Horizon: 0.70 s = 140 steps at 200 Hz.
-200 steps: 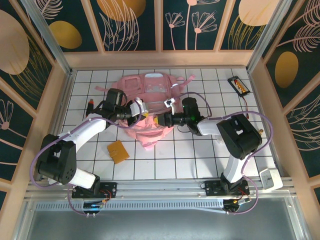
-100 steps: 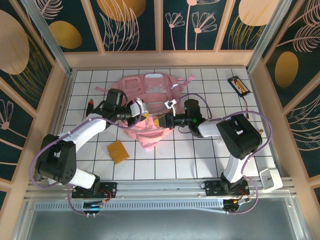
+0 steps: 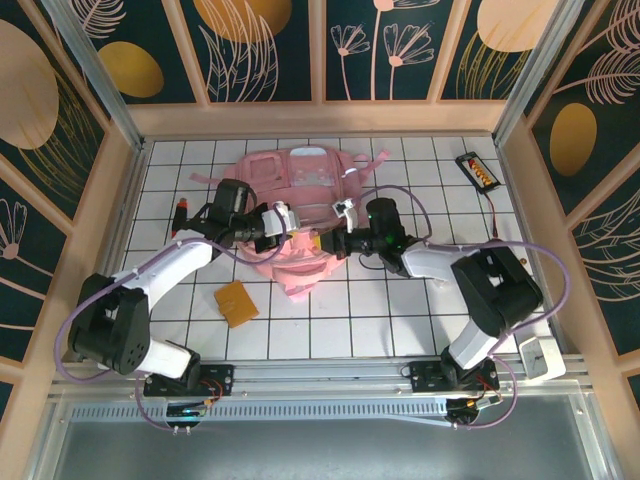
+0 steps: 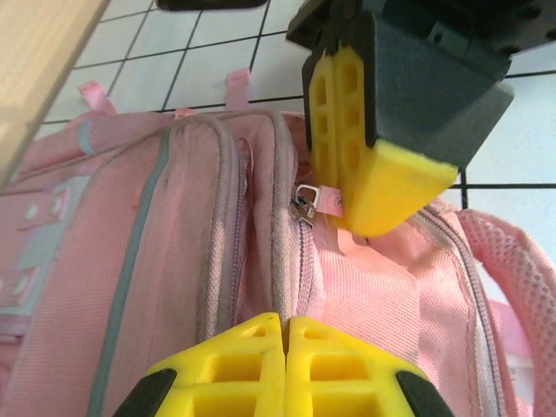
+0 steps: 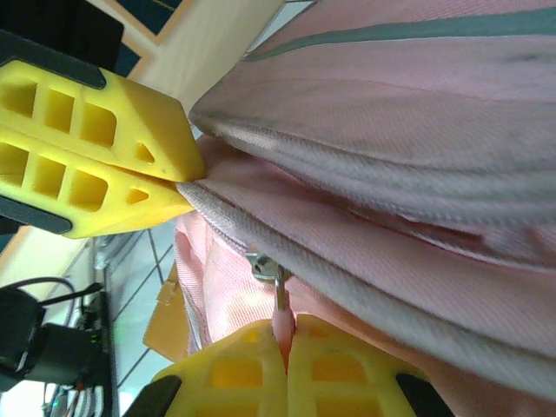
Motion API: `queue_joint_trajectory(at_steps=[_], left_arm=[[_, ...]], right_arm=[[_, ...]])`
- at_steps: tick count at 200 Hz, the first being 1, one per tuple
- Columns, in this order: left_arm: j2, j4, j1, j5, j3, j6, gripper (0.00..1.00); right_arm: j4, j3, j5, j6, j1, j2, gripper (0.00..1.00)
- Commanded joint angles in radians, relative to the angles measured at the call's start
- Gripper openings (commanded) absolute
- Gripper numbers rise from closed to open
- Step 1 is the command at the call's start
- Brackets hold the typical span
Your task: Pack the student bag
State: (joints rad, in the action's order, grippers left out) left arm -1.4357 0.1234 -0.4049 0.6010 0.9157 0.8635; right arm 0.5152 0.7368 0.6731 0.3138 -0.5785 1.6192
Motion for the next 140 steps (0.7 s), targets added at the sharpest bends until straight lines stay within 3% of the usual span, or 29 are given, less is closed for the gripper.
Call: queue_joint_trajectory(at_steps=[1, 31, 77, 120, 140], left_arm=[[0.051, -0.007, 0.018, -0.076, -0.028, 0.076, 0.00], [0.036, -0.017, 0.018, -0.117, -0.054, 0.080, 0.00], [0.026, -0.059, 0.018, -0.037, -0.072, 0.028, 0.00], [0.014, -0.071, 0.018, -0.045, -0.078, 0.015, 0.00], [0.014, -0.073, 0.018, -0.051, -0.087, 0.030, 0.00]], right_arm=[[-0.183, -0.014, -0.246, -0.057, 0.026, -0.041, 0.00], [-0.297, 0.010, -0.441, -0.108, 0.022, -0.051, 0.00], [-0.202, -0.041, -0.320, -0.183, 0.016, -0.113, 0.00], [-0.319, -0.014, -0.531, -0.198, 0.025, -0.123, 0.00], [-0.329, -0.013, -0.574, -0.165, 0.087, -0.111, 0.00]])
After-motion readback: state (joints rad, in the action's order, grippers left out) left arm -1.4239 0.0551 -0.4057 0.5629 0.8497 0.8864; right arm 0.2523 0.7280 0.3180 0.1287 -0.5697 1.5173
